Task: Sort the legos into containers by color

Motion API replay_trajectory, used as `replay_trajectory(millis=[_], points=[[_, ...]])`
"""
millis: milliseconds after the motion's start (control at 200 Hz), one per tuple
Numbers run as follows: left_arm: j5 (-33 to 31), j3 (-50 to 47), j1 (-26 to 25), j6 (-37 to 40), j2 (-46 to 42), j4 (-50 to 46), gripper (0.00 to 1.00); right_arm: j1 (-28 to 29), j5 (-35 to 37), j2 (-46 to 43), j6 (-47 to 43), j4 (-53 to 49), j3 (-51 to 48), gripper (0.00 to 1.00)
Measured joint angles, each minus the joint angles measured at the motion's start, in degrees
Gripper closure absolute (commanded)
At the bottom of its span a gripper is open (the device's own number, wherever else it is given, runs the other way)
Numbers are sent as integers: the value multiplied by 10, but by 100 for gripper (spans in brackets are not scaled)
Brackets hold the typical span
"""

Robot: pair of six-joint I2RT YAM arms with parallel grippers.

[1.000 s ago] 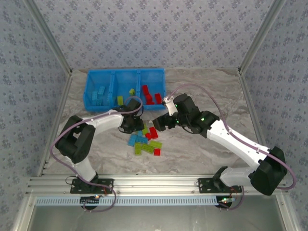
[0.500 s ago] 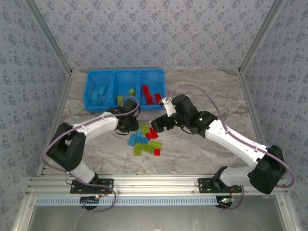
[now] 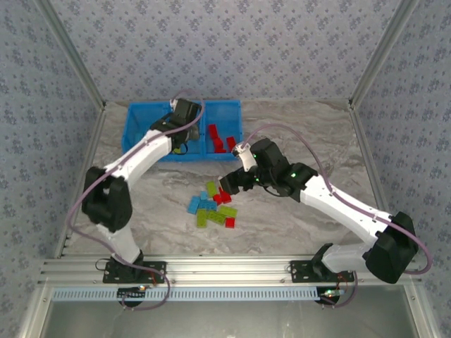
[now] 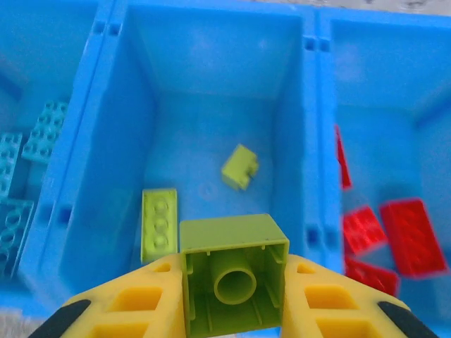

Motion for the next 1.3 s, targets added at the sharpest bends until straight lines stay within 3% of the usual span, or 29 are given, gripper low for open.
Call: replay_trajectory(millis=[150, 365, 530, 635, 789, 929, 1109, 1299], points=[[-1, 54, 26, 26, 88, -9, 53, 11, 18, -11, 0, -10, 0, 9], [8, 63, 28, 45, 73, -26, 50, 15, 42, -26, 2, -12, -2, 10], [26, 1, 17, 60, -58, -29, 50, 15, 76, -12, 21, -12, -4, 10], [44, -58, -20, 96, -186, -27, 47, 14, 97, 19, 46, -13, -4, 11], [133, -151, -105, 217, -377, -31, 37, 11, 103, 82, 83, -11, -4, 12], [206, -236, -132, 336, -498, -55, 28, 12, 94, 141, 110, -3, -4, 13], [299, -351, -134, 480, -581, -63, 4, 14, 86, 223, 134, -1, 10, 16], [362, -413, -138, 569, -585, -59, 1, 16, 86, 306, 147, -14, 72, 28]])
